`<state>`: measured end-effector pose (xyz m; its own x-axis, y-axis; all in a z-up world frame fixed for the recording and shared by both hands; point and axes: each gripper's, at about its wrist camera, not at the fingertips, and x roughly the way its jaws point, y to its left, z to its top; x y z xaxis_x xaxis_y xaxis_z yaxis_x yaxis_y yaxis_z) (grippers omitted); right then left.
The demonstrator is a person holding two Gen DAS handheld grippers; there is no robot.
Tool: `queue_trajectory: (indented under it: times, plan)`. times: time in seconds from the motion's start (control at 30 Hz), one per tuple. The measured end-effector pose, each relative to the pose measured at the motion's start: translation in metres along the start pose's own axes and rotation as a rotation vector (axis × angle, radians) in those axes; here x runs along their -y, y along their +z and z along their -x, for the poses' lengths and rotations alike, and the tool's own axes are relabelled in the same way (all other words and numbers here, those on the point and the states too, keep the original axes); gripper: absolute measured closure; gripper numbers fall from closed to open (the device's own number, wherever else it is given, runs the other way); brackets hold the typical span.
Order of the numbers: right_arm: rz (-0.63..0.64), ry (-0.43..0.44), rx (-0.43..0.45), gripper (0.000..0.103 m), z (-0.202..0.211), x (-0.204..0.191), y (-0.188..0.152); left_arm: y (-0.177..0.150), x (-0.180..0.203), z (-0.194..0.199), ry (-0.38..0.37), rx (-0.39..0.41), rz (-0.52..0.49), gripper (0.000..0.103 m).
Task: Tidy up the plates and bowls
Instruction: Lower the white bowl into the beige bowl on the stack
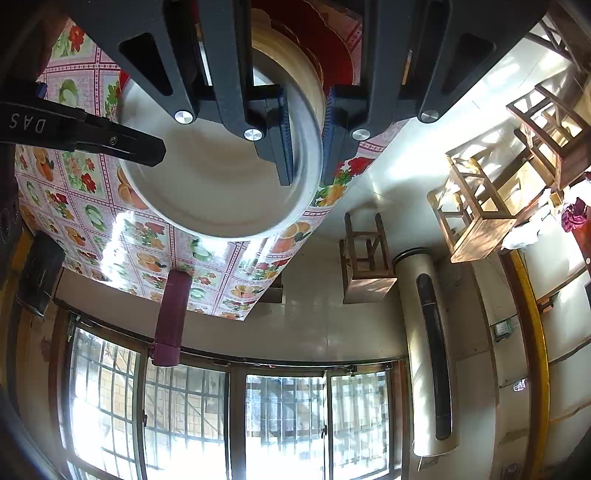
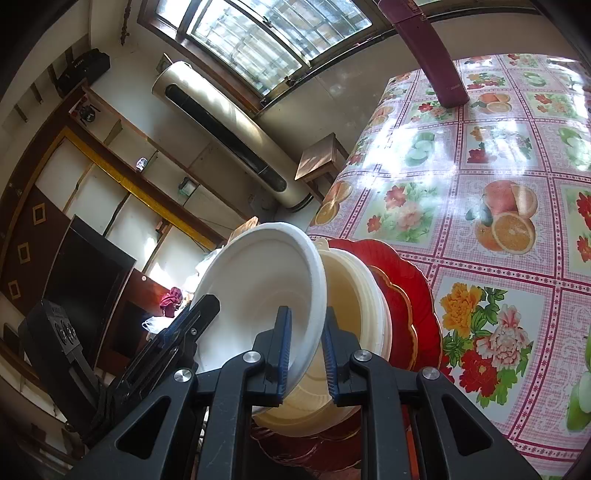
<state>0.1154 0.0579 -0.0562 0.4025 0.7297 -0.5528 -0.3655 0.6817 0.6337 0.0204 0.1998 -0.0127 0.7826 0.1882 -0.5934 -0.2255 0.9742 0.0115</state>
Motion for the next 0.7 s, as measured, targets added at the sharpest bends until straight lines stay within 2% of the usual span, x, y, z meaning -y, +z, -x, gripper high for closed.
queue_trajectory:
  times: [0.7]
  plan:
    - [-0.022,0.001,-0.004,0.085,-0.0011,0.0084,-0.0056,-0.0045,-0.0005,-0.0033,0.003,-0.015,-0.006,0.092]
